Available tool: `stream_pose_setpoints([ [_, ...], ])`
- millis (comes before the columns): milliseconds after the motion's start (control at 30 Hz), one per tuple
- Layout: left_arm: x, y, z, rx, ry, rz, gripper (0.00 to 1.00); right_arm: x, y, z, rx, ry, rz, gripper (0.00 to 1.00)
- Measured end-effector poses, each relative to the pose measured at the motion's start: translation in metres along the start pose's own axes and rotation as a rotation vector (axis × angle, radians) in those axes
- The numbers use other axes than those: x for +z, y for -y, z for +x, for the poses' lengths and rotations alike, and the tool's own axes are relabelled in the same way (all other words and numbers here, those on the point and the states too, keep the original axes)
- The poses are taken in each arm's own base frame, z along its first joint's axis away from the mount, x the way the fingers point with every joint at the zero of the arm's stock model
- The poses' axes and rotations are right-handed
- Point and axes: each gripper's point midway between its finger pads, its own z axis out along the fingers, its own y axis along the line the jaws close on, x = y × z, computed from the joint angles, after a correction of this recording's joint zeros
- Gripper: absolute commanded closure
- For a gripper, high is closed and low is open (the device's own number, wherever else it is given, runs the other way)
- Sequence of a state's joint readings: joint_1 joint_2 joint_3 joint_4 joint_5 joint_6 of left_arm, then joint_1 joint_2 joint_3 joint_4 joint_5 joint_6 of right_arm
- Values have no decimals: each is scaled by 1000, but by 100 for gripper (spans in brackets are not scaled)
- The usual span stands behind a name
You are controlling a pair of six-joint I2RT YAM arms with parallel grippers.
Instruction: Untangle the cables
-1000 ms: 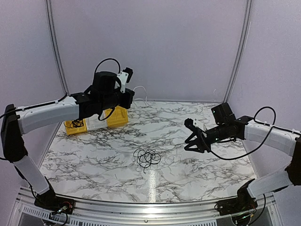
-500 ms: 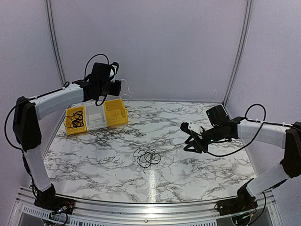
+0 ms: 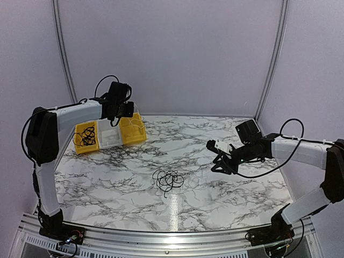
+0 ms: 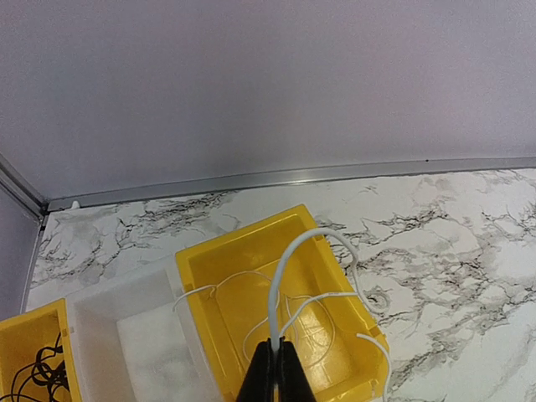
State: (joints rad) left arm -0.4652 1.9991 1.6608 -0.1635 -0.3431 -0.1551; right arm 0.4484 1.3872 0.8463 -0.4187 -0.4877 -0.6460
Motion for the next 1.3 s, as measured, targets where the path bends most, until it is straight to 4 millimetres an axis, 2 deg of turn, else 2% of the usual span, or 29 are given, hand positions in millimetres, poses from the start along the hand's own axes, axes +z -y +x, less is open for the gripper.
stream_pose_setpoints([
  [267,21,-23,13,-53,-30,-71,100,0,0,0,-6,-2,2,57],
  [400,25,-41,13,-93,-30,-110,100,0,1,1,-6,-3,3,57],
  [567,27,-53,12,-125,-27,-136,100,0,1,1,-10,-5,6,57],
  [733,30,-44,15,-139,-40,-88,100,0,1,1,-13,-6,7,57],
  [833,40,-33,20,-147,-59,-39,100,0,1,1,-13,-6,7,57],
  [1067,66,-14,60,-176,-157,29,100,0,1,1,-13,-6,7,57],
  [1100,68,-13,64,-180,-167,34,98,0,1,1,-13,-6,6,57],
  [1200,70,-9,72,-191,-190,53,75,0,1,1,-13,-5,6,56],
  [1300,70,-6,71,-197,-193,66,59,-1,-1,-2,-9,4,-8,52],
])
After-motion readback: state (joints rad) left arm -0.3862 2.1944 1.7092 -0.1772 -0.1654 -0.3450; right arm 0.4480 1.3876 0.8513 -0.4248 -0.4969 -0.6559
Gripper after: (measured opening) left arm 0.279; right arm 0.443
